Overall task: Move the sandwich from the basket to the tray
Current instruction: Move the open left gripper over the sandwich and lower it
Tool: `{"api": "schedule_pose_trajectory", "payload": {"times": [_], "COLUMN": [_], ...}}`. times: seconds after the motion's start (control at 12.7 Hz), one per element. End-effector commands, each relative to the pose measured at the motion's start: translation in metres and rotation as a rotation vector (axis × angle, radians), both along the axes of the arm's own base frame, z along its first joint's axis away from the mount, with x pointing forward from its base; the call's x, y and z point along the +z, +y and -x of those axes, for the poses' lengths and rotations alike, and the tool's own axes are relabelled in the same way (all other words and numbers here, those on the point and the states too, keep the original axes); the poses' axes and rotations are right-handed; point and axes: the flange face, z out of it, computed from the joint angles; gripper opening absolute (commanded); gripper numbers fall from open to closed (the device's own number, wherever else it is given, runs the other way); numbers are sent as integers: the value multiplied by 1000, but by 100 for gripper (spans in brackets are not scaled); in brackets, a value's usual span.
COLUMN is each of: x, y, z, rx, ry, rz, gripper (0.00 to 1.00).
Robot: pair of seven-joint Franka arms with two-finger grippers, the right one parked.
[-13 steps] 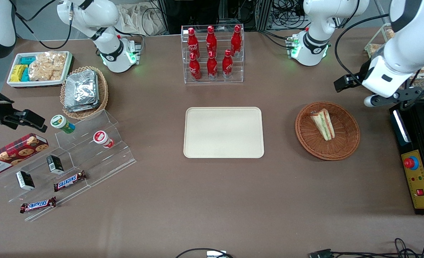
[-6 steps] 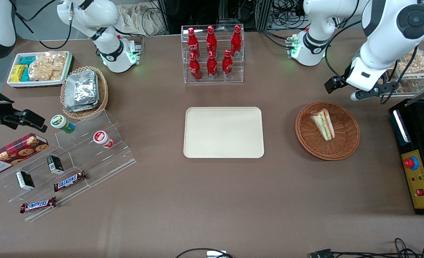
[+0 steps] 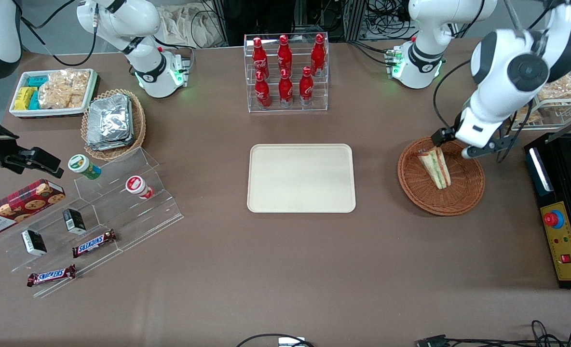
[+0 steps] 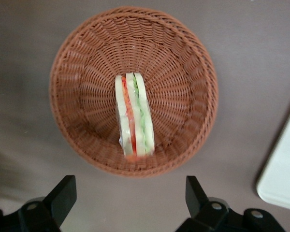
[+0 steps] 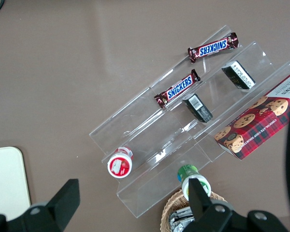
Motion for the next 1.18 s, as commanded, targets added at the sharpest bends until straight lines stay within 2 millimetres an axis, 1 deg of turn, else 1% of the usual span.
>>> {"api": "schedule_pose_trajectory", "payload": {"times": [0.0,0.16,0.24,0.39,0.47,0.55,0.79,0.87,0.94,1.1], "x": [-53,-92,-111,-147,-160,-167,-173,-173,-173,-172], "y": [13,27,30,33,32,30,28,28,27,27], "z": [-16,-22,-21,-14,-10,-8,-7,-7,-7,-7], "rx": [29,58,63,78,100,117,120,120,117,115], "ry": [16,44,50,49,54,68,80,80,80,78], "rz": [-4,3,7,15,13,9,7,7,7,6], "gripper": [100,100,100,100,100,100,99,95,83,17]}}
